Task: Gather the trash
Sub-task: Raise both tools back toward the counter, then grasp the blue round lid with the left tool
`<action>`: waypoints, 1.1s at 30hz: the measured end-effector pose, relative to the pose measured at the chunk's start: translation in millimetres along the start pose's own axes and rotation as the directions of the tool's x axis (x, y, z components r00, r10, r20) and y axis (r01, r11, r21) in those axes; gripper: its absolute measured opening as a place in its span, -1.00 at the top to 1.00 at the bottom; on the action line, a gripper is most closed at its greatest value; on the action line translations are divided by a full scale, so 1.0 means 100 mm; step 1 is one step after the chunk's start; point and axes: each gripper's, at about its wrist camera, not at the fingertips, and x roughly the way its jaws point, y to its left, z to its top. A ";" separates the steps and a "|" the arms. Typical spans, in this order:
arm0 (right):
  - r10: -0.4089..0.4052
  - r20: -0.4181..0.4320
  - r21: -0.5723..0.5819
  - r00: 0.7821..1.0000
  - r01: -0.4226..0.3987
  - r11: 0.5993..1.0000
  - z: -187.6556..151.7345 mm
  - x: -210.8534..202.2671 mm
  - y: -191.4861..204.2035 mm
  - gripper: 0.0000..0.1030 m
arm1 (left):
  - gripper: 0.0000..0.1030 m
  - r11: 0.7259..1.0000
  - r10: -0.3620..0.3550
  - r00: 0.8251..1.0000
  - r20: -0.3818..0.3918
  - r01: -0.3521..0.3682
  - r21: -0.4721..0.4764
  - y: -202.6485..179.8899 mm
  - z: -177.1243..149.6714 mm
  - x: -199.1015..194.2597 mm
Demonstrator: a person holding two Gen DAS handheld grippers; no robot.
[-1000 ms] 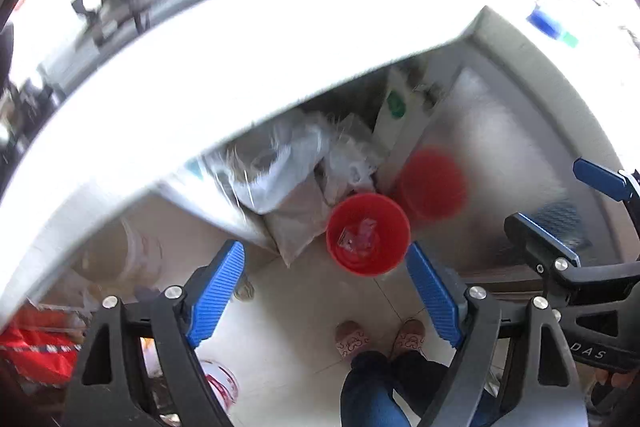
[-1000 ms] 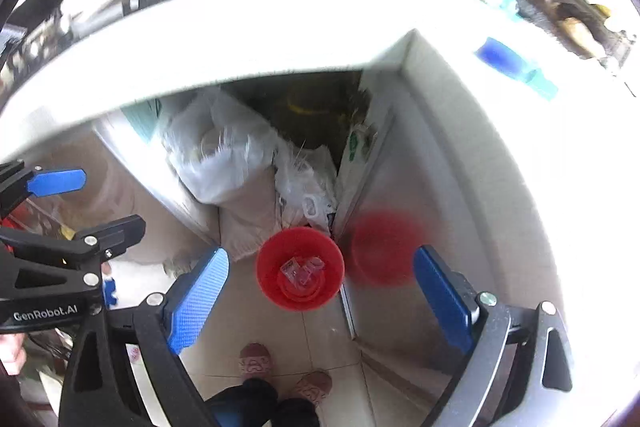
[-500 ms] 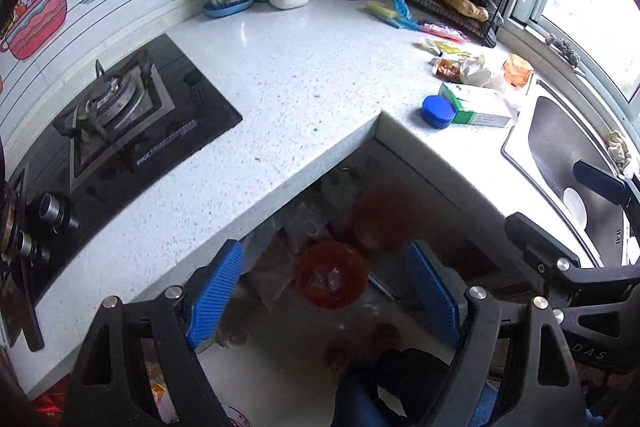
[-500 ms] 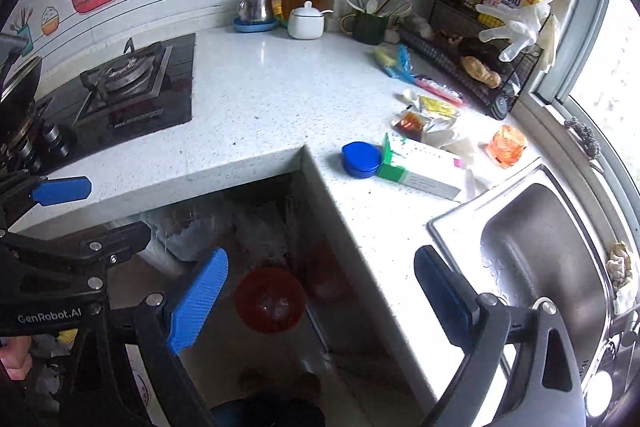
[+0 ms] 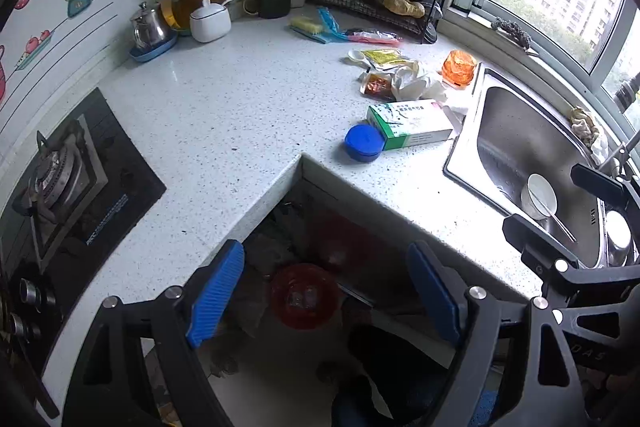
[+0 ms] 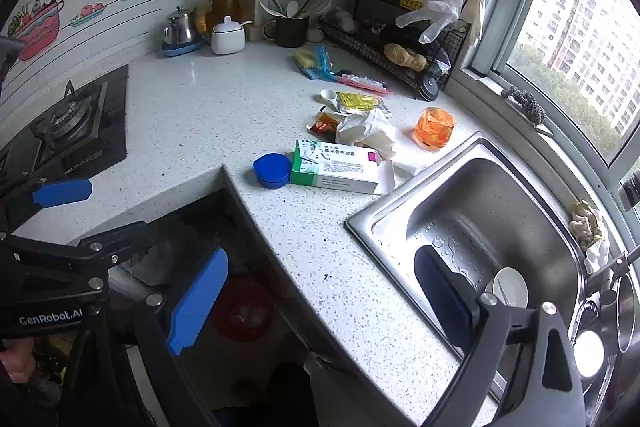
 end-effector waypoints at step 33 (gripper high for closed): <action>-0.024 -0.218 0.187 0.976 0.066 0.980 0.36 1.35 -0.63 -0.82 | -0.38 0.970 -0.055 0.968 -0.246 0.110 0.218 -0.38 0.99 1.82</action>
